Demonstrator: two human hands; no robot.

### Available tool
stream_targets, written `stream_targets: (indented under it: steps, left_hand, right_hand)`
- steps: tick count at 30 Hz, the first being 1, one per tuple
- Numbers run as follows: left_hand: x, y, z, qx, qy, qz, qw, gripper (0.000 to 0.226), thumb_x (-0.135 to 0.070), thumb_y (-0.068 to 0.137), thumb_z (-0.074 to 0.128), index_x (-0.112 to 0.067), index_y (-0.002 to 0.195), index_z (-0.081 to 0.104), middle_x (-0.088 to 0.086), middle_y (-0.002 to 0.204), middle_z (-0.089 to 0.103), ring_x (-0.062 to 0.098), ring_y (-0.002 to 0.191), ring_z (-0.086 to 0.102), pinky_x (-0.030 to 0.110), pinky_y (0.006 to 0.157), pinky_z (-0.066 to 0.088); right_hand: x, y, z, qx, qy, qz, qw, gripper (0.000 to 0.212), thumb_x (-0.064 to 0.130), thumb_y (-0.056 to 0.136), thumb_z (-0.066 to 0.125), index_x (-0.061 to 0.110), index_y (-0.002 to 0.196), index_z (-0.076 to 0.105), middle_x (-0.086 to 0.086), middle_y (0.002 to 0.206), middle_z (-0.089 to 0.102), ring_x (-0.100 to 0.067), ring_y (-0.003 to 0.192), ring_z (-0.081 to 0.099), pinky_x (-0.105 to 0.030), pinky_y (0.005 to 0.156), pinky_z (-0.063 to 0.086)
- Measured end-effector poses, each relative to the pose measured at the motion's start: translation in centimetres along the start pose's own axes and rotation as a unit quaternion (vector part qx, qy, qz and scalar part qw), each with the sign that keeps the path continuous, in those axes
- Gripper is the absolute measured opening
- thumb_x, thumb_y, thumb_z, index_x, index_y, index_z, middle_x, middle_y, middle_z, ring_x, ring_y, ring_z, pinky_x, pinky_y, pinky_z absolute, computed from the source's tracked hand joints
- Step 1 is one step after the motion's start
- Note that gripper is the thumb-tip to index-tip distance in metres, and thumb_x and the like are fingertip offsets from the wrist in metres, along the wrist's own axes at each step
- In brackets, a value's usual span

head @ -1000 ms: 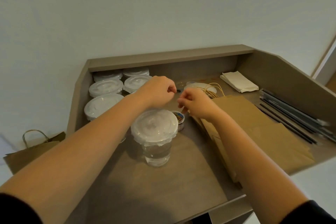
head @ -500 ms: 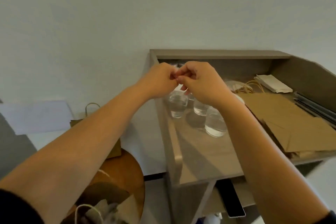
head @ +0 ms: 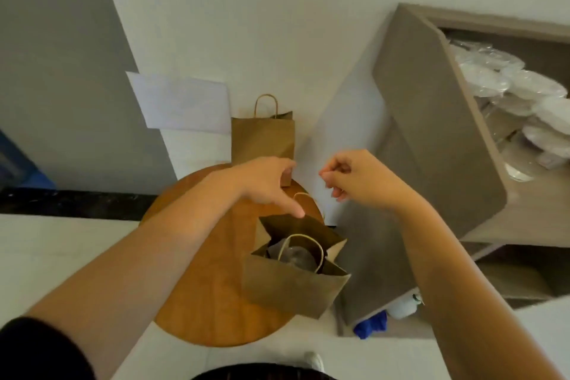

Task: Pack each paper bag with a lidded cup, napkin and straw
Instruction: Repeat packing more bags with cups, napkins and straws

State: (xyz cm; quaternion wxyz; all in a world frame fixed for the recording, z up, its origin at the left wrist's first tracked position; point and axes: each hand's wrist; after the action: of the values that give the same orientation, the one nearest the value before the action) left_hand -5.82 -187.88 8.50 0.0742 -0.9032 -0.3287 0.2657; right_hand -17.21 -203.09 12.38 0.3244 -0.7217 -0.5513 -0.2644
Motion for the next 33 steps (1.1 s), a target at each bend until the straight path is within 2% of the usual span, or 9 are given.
stream_targets:
  steps: [3, 5, 8, 12, 15, 18, 21, 29, 33]
  left_hand:
    - [2.7, -0.4, 4.5, 0.085, 0.134, -0.02, 0.987, 0.133, -0.063, 0.061, 0.076, -0.022, 0.149, -0.015, 0.0, 0.159, -0.013, 0.024, 0.146, -0.011, 0.049, 0.118, 0.002]
    - [3.2, 0.1, 7.4, 0.096, 0.143, -0.011, 0.985, 0.138, -0.062, 0.061, 0.077, -0.02, 0.147, -0.023, 0.001, 0.156, -0.023, 0.026, 0.143, -0.022, 0.05, 0.115, -0.007]
    - [3.2, 1.2, 10.7, 0.074, 0.116, -0.006, 0.99, 0.139, -0.057, 0.063, 0.079, -0.017, 0.145, -0.026, 0.003, 0.156, -0.023, 0.025, 0.143, -0.021, 0.048, 0.115, -0.008]
    - [3.0, 2.7, 12.9, 0.023, 0.037, -0.012, 0.999, 0.137, -0.049, 0.064, 0.081, -0.019, 0.145, -0.026, 0.006, 0.16, 0.003, 0.028, 0.146, 0.003, 0.044, 0.117, 0.003]
    - [2.7, 3.6, 13.7, -0.017, -0.014, -0.029, 0.999, 0.133, -0.044, 0.065, 0.083, -0.015, 0.148, -0.016, 0.008, 0.152, 0.026, 0.027, 0.138, 0.029, 0.039, 0.112, 0.03]
    - [2.7, 4.3, 13.9, 0.012, 0.018, -0.049, 0.999, 0.088, -0.041, 0.071, 0.079, -0.013, 0.141, 0.033, 0.006, 0.133, 0.044, 0.021, 0.116, 0.048, 0.031, 0.094, 0.046]
    - [2.9, 4.9, 14.2, 0.039, 0.035, -0.067, 0.996, 0.042, -0.037, 0.08, 0.072, -0.013, 0.111, 0.056, 0.001, 0.106, 0.047, 0.016, 0.09, 0.051, 0.025, 0.073, 0.046]
    - [3.8, 6.0, 14.6, 0.067, -0.014, -0.087, 0.994, 0.018, -0.032, 0.091, 0.06, -0.016, 0.081, 0.055, -0.003, 0.073, 0.053, 0.018, 0.074, 0.054, 0.028, 0.063, 0.039]
    - [4.2, 6.2, 14.8, 0.084, -0.043, -0.072, 0.993, 0.01, -0.026, 0.094, 0.054, -0.017, 0.092, 0.059, 0.004, 0.086, 0.058, 0.022, 0.083, 0.056, 0.032, 0.069, 0.043]
  right_hand:
    - [-2.0, -1.4, 2.2, 0.215, 0.039, 0.082, 0.972, 0.011, 0.007, 0.092, 0.056, 0.013, 0.085, 0.062, 0.0, 0.075, 0.067, -0.008, 0.065, 0.063, -0.022, 0.067, 0.055]
    - [-3.6, -2.1, 3.4, 0.334, 0.044, 0.114, 0.934, 0.011, 0.007, 0.092, 0.057, 0.014, 0.086, 0.064, 0.001, 0.084, 0.07, -0.01, 0.077, 0.067, -0.025, 0.077, 0.056]
    - [-6.2, -2.6, 6.5, 0.407, -0.051, 0.113, 0.905, 0.009, 0.012, 0.093, 0.057, 0.016, 0.092, 0.065, -0.001, 0.105, 0.067, -0.01, 0.095, 0.063, -0.025, 0.088, 0.052]
    - [-9.8, -1.8, 10.5, 0.356, -0.148, 0.087, 0.919, 0.016, 0.017, 0.093, 0.055, 0.012, 0.104, 0.065, -0.006, 0.114, 0.063, -0.013, 0.097, 0.055, -0.022, 0.087, 0.043]
    - [-11.9, -0.7, 11.9, 0.29, -0.11, 0.093, 0.946, 0.012, 0.017, 0.094, 0.054, 0.017, 0.096, 0.065, -0.003, 0.111, 0.061, -0.017, 0.102, 0.055, -0.022, 0.088, 0.041]
    - [-13.1, 0.3, 12.6, 0.231, -0.096, 0.096, 0.963, 0.012, 0.017, 0.095, 0.051, 0.022, 0.093, 0.061, 0.0, 0.108, 0.06, -0.016, 0.099, 0.056, -0.018, 0.082, 0.04]
    - [-13.8, 1.0, 12.8, 0.192, -0.084, 0.096, 0.973, 0.012, 0.018, 0.097, 0.048, 0.021, 0.095, 0.06, -0.002, 0.108, 0.06, -0.019, 0.097, 0.057, -0.02, 0.082, 0.043]
    - [-14.3, 2.4, 12.8, 0.065, -0.027, 0.069, 0.995, 0.013, 0.021, 0.098, 0.048, 0.025, 0.093, 0.06, 0.009, 0.084, 0.058, -0.007, 0.077, 0.056, -0.016, 0.072, 0.043]
    - [-13.6, 2.9, 12.2, 0.042, -0.048, 0.016, 0.998, 0.022, 0.017, 0.098, 0.046, 0.018, 0.11, 0.065, 0.005, 0.106, 0.062, 0.0, 0.089, 0.051, -0.006, 0.08, 0.036]
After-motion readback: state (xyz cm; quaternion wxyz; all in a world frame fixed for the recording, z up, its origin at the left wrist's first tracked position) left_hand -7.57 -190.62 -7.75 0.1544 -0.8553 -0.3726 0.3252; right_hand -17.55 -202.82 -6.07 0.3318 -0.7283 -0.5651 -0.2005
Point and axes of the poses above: each hand's wrist, its own y-axis towards the middle knuckle, its own z-axis out of the palm, x = y × z
